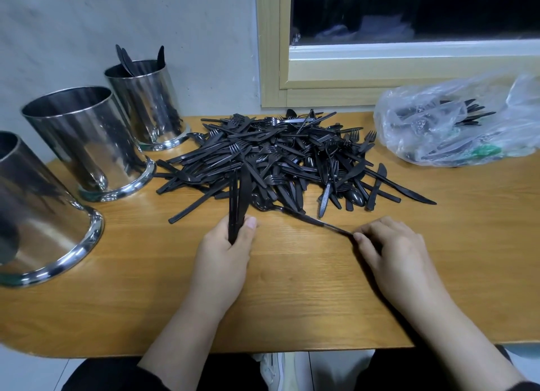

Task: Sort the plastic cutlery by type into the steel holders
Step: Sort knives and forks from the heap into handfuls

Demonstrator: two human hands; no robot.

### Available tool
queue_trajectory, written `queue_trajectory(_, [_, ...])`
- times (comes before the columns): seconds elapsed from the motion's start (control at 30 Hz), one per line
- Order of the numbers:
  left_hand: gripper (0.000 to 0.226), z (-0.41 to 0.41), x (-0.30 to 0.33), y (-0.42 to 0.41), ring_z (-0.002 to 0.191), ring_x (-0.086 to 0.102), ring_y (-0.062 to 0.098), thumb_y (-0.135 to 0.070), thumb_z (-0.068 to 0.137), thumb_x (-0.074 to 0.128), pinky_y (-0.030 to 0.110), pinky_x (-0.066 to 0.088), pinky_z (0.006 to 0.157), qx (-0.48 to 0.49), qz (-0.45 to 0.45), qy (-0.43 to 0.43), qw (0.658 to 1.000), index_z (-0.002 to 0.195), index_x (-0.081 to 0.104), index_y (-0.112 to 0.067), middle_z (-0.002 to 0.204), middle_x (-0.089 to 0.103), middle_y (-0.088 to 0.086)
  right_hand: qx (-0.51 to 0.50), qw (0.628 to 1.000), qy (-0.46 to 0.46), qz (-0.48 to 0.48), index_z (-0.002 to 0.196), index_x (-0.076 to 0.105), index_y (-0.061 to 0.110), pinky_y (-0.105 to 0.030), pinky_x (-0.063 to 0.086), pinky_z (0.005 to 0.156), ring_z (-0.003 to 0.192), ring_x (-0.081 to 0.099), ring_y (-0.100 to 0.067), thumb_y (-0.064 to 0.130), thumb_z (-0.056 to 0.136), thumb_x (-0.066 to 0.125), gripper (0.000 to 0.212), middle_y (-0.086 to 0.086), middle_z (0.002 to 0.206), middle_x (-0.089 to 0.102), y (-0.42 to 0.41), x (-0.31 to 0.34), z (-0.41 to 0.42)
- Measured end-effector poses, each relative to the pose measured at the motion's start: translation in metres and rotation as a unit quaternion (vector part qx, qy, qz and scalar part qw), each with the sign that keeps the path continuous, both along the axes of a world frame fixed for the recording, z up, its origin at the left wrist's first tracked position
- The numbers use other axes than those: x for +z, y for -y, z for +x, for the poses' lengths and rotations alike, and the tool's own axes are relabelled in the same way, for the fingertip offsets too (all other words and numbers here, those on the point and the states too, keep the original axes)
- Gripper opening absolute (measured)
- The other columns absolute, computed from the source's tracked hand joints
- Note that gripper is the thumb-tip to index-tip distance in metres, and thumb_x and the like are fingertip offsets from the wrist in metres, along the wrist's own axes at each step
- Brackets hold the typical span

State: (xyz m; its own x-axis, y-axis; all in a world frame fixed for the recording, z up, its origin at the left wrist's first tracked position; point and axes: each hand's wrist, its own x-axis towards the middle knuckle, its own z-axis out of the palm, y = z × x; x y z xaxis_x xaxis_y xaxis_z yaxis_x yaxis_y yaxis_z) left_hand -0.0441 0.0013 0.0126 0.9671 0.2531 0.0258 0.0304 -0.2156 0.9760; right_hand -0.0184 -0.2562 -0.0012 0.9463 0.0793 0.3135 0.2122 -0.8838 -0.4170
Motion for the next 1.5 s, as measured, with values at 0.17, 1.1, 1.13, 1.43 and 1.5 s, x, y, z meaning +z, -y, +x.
queue_trajectory(0.17, [0.026,-0.003,0.005,0.003,0.054,0.05,0.013,-0.036,0.106,0.049,0.033,0.048,0.06,0.012,0.014,0.024,1.0,0.092,0.068,-0.024,0.056,0.05,-0.004,-0.01,0.999,0.039,0.009,0.094,0.064,0.022,-0.048,0.05,0.074,0.086,0.056,-0.019,0.027,0.097,0.058,0.008,0.009,0.09,0.057,0.0,-0.001,-0.001])
queue_trajectory(1.1, [0.034,0.04,0.021,0.095,0.05,0.057,0.019,-0.042,0.101,0.056,0.04,0.052,0.055,-0.069,-0.056,-0.002,0.996,0.075,0.056,-0.02,0.058,0.058,0.004,-0.128,0.987,0.042,0.082,0.116,0.07,0.015,-0.041,0.048,0.088,0.092,0.059,-0.025,0.028,0.095,0.066,0.026,-0.003,0.102,0.06,0.085,-0.005,0.05])
queue_trajectory(1.13, [0.034,0.043,0.019,0.1,0.05,0.058,0.021,-0.041,0.102,0.057,0.041,0.051,0.054,-0.062,-0.088,-0.004,0.994,0.075,0.056,-0.02,0.057,0.058,0.005,-0.144,0.988,0.015,0.051,0.122,0.068,0.014,-0.046,0.048,0.092,0.101,0.058,-0.031,0.031,0.095,0.064,0.032,-0.007,0.108,0.06,0.091,-0.004,0.057])
queue_trajectory(1.43, [0.024,0.045,0.003,0.103,0.052,0.033,0.02,-0.041,0.095,0.066,0.038,0.032,0.055,-0.079,-0.115,-0.009,0.99,0.073,0.063,-0.035,0.058,0.038,-0.002,-0.15,0.986,-0.045,-0.049,0.114,0.069,0.023,-0.044,0.043,0.089,0.106,0.056,-0.028,0.042,0.096,0.061,0.027,0.0,0.106,0.055,0.104,-0.002,0.095])
queue_trajectory(1.5, [0.023,0.045,0.004,0.103,0.056,0.029,0.023,-0.038,0.097,0.065,0.042,0.029,0.056,-0.084,-0.139,-0.009,0.987,0.076,0.063,-0.031,0.063,0.033,0.007,-0.147,0.988,-0.042,-0.032,0.107,0.068,0.024,-0.043,0.043,0.088,0.104,0.057,-0.026,0.039,0.095,0.063,0.02,0.004,0.101,0.052,0.106,-0.003,0.095])
